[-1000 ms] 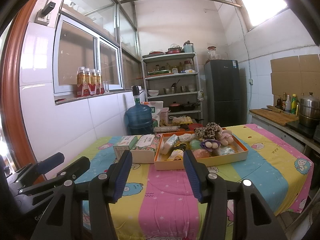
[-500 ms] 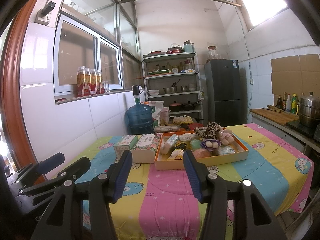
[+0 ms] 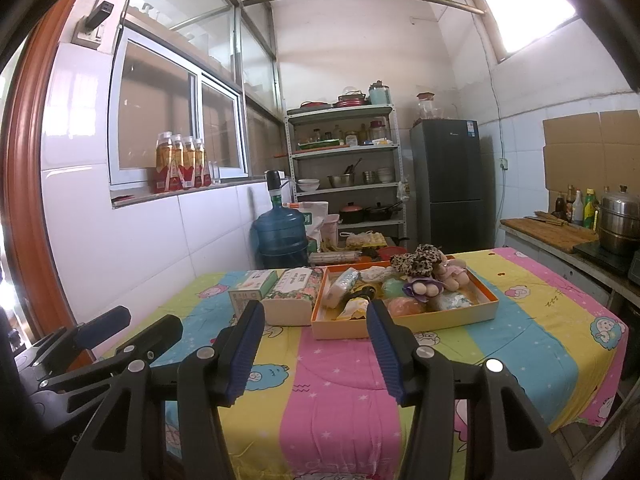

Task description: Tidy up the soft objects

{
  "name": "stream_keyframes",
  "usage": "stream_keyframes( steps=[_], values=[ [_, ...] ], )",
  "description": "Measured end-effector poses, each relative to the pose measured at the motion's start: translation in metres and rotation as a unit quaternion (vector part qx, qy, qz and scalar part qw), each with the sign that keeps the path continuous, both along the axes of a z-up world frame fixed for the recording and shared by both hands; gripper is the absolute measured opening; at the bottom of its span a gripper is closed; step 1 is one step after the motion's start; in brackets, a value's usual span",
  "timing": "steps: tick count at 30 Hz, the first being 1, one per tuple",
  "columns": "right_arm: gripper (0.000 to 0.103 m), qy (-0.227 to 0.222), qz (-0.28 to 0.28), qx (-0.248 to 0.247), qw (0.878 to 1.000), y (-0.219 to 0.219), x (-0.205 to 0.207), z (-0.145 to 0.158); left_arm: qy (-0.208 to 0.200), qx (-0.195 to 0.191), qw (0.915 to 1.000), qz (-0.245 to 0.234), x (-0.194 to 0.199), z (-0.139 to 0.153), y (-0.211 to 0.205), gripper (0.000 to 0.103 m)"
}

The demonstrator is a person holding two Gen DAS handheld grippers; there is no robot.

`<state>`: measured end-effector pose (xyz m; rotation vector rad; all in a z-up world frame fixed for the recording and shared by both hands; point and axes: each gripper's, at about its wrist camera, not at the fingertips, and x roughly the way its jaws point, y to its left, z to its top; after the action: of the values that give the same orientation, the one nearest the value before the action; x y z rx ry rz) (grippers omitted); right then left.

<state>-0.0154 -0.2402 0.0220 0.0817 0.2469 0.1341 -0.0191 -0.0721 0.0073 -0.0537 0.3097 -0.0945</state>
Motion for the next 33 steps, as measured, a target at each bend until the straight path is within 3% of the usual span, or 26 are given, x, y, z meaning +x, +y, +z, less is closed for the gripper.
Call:
stream_keyframes(
  steps=[33],
  values=[
    [0.053,0.0,-0.001,0.0,1.0,0.0016,0.0002,0.0004,0.002,-0.001,1.0,-0.001,0.0008,-0.0003,0.0007,0.068]
  ],
)
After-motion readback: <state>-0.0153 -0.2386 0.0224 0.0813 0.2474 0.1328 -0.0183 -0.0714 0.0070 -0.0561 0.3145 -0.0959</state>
